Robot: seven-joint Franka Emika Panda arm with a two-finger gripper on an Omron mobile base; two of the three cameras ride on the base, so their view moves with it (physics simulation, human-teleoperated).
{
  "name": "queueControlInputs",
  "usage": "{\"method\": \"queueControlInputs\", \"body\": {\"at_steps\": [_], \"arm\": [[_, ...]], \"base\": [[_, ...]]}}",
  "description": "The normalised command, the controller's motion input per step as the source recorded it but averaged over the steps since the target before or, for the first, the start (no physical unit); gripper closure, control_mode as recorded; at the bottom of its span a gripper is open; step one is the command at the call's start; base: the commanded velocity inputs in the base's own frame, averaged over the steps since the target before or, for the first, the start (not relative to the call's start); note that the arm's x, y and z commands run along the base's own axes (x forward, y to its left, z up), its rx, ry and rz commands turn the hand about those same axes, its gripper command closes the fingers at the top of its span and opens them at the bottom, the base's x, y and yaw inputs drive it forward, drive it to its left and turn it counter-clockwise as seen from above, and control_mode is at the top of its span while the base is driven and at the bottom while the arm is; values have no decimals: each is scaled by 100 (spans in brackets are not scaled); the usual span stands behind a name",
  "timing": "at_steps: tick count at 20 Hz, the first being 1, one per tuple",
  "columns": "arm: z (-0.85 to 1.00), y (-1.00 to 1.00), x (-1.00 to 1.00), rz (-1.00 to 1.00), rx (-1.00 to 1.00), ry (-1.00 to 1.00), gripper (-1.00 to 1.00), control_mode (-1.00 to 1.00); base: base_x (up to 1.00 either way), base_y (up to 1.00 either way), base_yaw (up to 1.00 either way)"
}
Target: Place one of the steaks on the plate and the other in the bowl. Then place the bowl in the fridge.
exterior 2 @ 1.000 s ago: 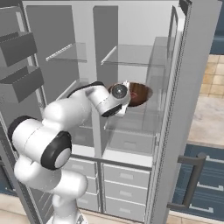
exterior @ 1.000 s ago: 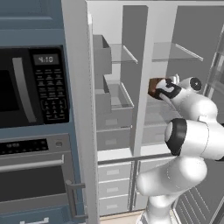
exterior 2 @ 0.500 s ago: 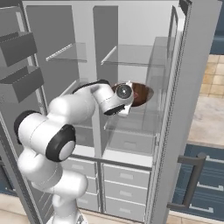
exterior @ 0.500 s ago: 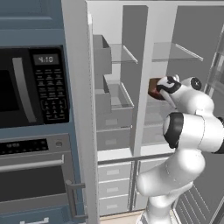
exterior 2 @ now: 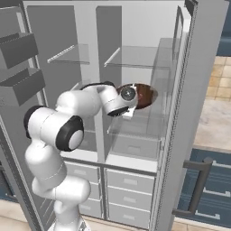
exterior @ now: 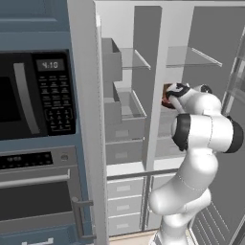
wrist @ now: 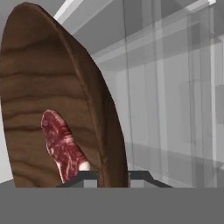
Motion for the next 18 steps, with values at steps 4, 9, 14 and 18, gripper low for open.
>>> {"method": "queueControlInputs", "body": {"at_steps": [4, 9, 14, 18], "arm": [[-3, 0, 4, 6, 0, 0, 100, -100], [0, -1, 0, 2, 0, 4, -100, -100], [3, 0, 0, 0, 0, 0, -100, -100], [30, 0, -4, 0, 0, -6, -100, -100]], "base": [[0, 0, 0], [0, 0, 0], [0, 0, 0], [0, 0, 0]]}}
